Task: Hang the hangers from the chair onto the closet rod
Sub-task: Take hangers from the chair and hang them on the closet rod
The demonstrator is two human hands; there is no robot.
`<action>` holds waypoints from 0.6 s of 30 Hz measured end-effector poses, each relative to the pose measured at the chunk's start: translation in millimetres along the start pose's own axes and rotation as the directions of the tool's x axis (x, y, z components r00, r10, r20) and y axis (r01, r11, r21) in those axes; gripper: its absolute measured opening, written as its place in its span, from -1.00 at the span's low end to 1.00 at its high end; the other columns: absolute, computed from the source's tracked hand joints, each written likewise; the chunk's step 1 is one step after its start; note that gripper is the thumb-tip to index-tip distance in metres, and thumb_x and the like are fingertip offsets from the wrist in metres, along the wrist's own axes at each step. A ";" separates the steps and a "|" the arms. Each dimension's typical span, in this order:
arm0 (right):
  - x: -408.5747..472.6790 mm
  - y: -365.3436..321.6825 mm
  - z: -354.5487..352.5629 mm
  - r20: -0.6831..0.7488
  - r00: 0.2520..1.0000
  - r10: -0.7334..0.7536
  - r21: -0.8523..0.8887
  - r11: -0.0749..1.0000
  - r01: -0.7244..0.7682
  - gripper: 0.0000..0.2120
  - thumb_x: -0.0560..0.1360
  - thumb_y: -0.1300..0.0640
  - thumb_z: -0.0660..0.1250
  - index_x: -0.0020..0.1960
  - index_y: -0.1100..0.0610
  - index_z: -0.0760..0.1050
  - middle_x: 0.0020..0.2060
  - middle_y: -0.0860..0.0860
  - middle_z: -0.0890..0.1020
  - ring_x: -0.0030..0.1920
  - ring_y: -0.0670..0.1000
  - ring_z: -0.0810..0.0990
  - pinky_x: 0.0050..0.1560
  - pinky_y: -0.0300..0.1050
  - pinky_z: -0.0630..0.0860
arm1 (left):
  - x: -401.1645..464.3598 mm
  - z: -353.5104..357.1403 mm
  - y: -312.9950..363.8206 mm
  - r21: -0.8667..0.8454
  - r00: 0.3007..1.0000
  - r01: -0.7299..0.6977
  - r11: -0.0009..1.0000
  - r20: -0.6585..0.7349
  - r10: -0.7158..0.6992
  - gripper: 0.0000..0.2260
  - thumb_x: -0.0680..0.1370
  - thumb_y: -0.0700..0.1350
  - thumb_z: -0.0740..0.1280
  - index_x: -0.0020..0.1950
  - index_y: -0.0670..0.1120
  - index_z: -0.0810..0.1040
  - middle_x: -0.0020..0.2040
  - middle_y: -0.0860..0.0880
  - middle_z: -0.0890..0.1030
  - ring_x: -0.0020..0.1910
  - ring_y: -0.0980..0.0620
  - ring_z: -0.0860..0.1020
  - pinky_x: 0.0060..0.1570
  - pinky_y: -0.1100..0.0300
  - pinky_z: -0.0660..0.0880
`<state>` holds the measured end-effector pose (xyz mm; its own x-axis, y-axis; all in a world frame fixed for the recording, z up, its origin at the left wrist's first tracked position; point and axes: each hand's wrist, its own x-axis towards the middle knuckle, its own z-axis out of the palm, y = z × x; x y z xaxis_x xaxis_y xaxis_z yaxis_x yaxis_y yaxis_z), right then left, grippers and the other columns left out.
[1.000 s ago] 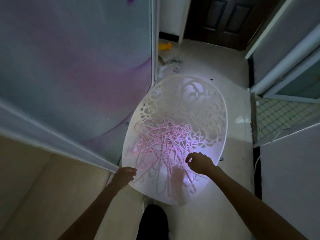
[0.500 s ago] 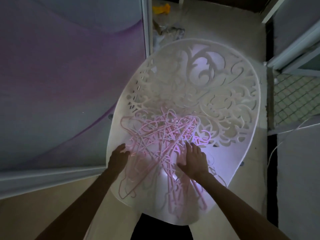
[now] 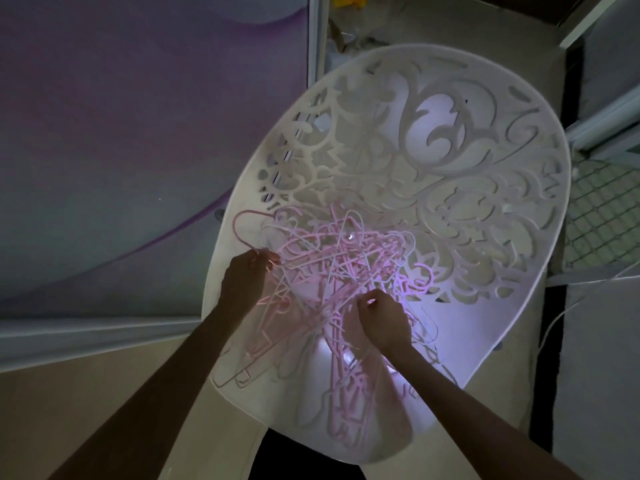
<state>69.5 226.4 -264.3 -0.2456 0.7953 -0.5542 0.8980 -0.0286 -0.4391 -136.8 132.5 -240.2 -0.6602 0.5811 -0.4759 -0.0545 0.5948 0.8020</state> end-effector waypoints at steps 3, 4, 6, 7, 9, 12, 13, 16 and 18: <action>3.8 1.6 9.4 0.148 0.989 0.023 0.080 0.996 -0.035 -0.85 0.57 0.04 0.17 0.02 0.06 0.48 -0.05 0.12 0.64 0.01 0.16 0.61 0.10 0.01 0.51 | -16.2 -17.7 0.8 -0.043 0.999 -0.054 0.998 -0.009 0.053 -0.69 0.62 -0.20 0.15 -0.22 0.05 0.57 -0.36 0.20 0.66 -0.20 0.02 0.69 -0.05 0.08 0.57; 4.0 1.3 13.4 0.204 0.978 0.033 0.140 0.988 -0.063 -0.91 0.57 0.07 0.18 -0.02 0.02 0.45 -0.07 0.12 0.63 0.00 0.16 0.61 0.12 0.08 0.51 | -21.1 -22.1 1.2 -0.030 0.998 -0.053 0.998 -0.035 0.052 -0.71 0.62 -0.21 0.15 -0.20 0.03 0.55 -0.37 0.19 0.66 -0.24 0.04 0.69 -0.13 0.13 0.57; 0.7 -2.2 21.2 0.162 0.986 0.039 0.244 0.966 -0.078 -0.93 0.54 0.13 0.21 -0.06 -0.02 0.44 -0.08 0.12 0.61 0.00 0.15 0.60 0.13 0.14 0.50 | -31.3 -32.2 4.3 -0.098 0.994 -0.051 0.994 -0.101 0.041 -0.72 0.62 -0.22 0.13 -0.18 0.03 0.52 -0.34 0.08 0.68 -0.33 0.05 0.68 -0.26 0.21 0.54; -2.9 -7.0 21.9 0.049 0.998 0.041 0.293 0.955 -0.053 -0.91 0.54 0.15 0.22 -0.03 0.01 0.47 -0.06 0.13 0.61 0.00 0.15 0.60 0.11 0.10 0.50 | -35.5 -36.9 4.1 -0.119 0.989 -0.057 0.991 -0.145 0.040 -0.72 0.62 -0.21 0.12 -0.17 0.04 0.51 -0.30 0.05 0.68 -0.37 0.08 0.66 -0.30 0.23 0.53; -6.1 -21.4 18.2 -0.253 0.967 0.014 0.303 0.951 0.066 -0.85 0.53 0.18 0.21 0.08 0.10 0.48 -0.05 0.08 0.60 -0.04 0.10 0.57 0.01 -0.04 0.47 | -44.7 -50.1 4.7 -0.050 0.969 -0.103 0.993 -0.228 0.090 -0.73 0.62 -0.20 0.12 -0.15 0.08 0.49 -0.23 0.03 0.67 -0.38 0.13 0.64 -0.32 0.22 0.54; 3.7 -41.7 10.1 -0.469 0.794 -0.386 0.001 0.899 0.437 -0.78 0.47 0.20 0.31 0.11 0.13 0.47 -0.04 0.05 0.56 -0.04 0.04 0.50 -0.02 -0.08 0.40 | -56.1 -69.7 8.4 0.118 0.919 -0.194 0.974 -0.326 0.223 -0.81 0.64 -0.16 0.11 -0.07 0.02 0.48 -0.18 0.07 0.65 -0.34 0.20 0.62 -0.24 0.09 0.59; 13.9 -45.9 11.1 -0.382 0.731 -0.566 -0.201 0.823 0.531 -0.72 0.41 0.20 0.38 0.12 0.16 0.49 -0.02 0.09 0.58 0.00 0.08 0.51 0.01 -0.07 0.40 | -58.4 -75.3 8.8 0.147 0.900 -0.206 0.967 -0.360 0.246 -0.81 0.64 -0.13 0.10 -0.04 0.00 0.48 -0.20 0.11 0.63 -0.34 0.21 0.61 -0.21 0.06 0.59; 42.8 -47.4 23.9 0.045 0.618 -0.785 -0.609 0.468 0.640 -0.50 0.17 0.16 0.56 0.08 0.19 0.57 -0.01 0.19 0.63 -0.01 0.21 0.62 0.00 0.04 0.54 | -65.6 -87.0 7.1 0.237 0.862 -0.189 0.953 -0.424 0.276 -0.79 0.65 -0.07 0.05 -0.02 -0.01 0.48 -0.15 0.03 0.64 -0.24 0.03 0.63 -0.11 -0.08 0.59; 46.1 -57.9 26.4 0.183 0.645 -0.742 -0.700 0.363 0.615 -0.53 0.12 0.19 0.56 0.03 0.15 0.61 -0.05 0.17 0.65 -0.05 0.19 0.63 -0.03 0.05 0.55 | -70.8 -89.4 6.9 0.264 0.841 -0.169 0.950 -0.464 0.278 -0.76 0.65 -0.08 0.03 -0.01 -0.02 0.48 -0.11 -0.03 0.66 -0.20 -0.07 0.63 -0.10 -0.12 0.58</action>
<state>-3.5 248.7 -283.1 -0.8914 0.4235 -0.1614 0.4300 0.9028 -0.0055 -157.3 45.8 -168.7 -0.9179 0.3967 -0.0099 0.2571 0.6136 0.7466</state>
